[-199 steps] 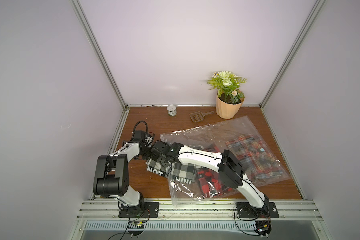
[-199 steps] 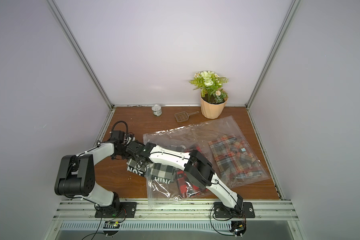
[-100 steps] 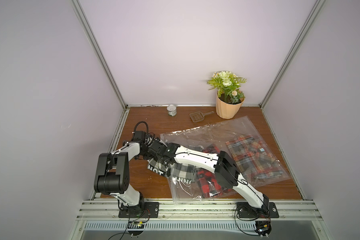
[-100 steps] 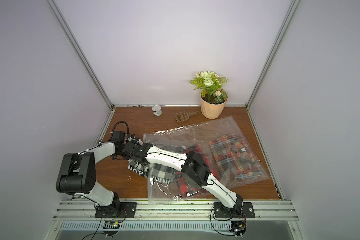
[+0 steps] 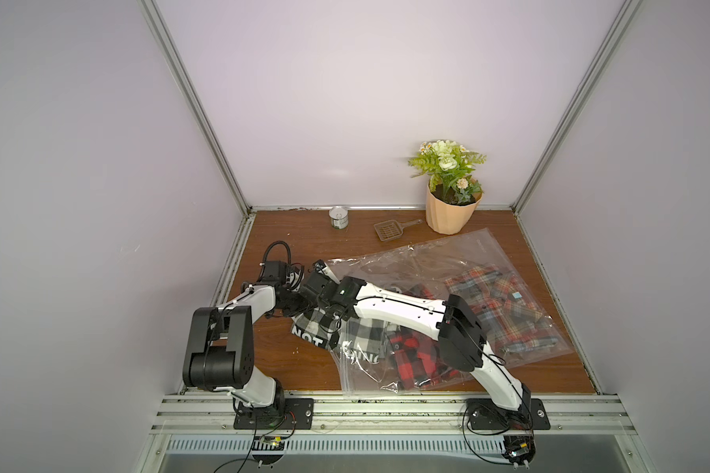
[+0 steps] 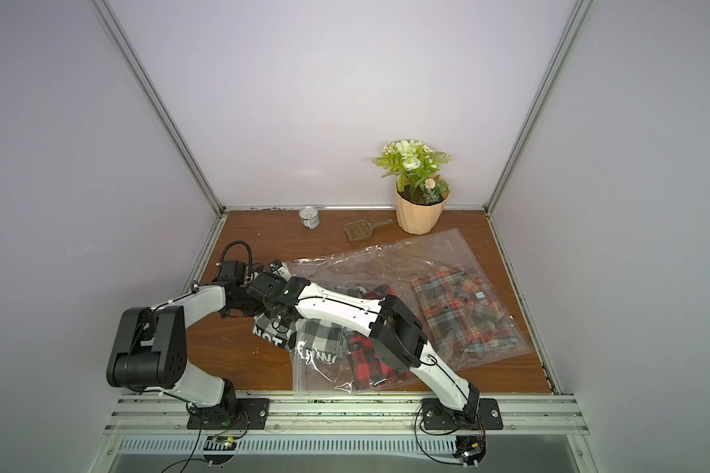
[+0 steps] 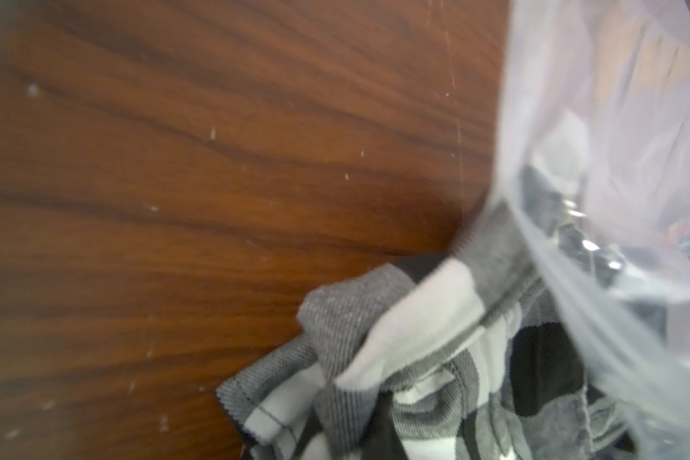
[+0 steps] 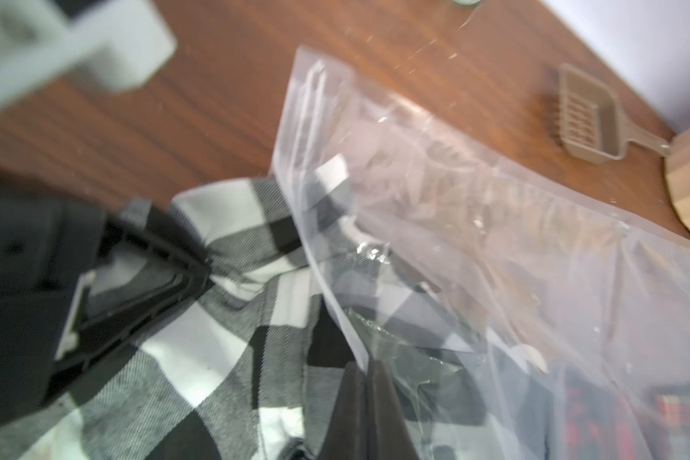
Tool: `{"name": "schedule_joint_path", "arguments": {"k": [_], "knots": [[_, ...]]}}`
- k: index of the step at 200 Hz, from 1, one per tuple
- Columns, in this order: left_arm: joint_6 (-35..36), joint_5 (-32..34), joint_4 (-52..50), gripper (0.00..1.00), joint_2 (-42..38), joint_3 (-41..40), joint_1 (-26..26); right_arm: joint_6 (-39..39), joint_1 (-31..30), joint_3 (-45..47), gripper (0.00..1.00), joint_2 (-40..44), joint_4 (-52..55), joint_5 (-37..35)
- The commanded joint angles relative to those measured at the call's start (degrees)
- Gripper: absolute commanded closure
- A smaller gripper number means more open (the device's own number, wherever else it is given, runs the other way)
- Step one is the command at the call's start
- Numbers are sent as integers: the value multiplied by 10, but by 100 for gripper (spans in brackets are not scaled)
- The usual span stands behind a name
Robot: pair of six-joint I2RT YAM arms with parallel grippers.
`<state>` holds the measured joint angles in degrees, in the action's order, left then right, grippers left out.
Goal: Take the shirt out of the vacuum bag
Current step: Take out the shirt from the vacuum bag.
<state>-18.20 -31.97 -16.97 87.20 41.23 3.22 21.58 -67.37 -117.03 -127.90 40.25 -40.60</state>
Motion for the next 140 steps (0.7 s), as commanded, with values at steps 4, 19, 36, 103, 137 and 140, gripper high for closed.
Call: {"name": "schedule_joint_path", "arguments": {"k": [4,19,36,103,137,140], "knots": [[-39,-12,9,100,-42,-22,23,26,19,18,100,66,-44,-35],[-52,-18,13,100,-66,-30,33,31,28,27,100,72,-47,-31],[-63,-22,12,100,-86,-33,40,34,35,35,100,76,-48,-31],[-98,-73,22,100,-146,-75,47,47,74,64,100,85,-76,-2],[-117,-89,16,100,-193,-94,46,55,90,64,100,75,-86,16],[-117,-87,14,100,-197,-94,47,55,91,63,100,74,-86,18]]}}
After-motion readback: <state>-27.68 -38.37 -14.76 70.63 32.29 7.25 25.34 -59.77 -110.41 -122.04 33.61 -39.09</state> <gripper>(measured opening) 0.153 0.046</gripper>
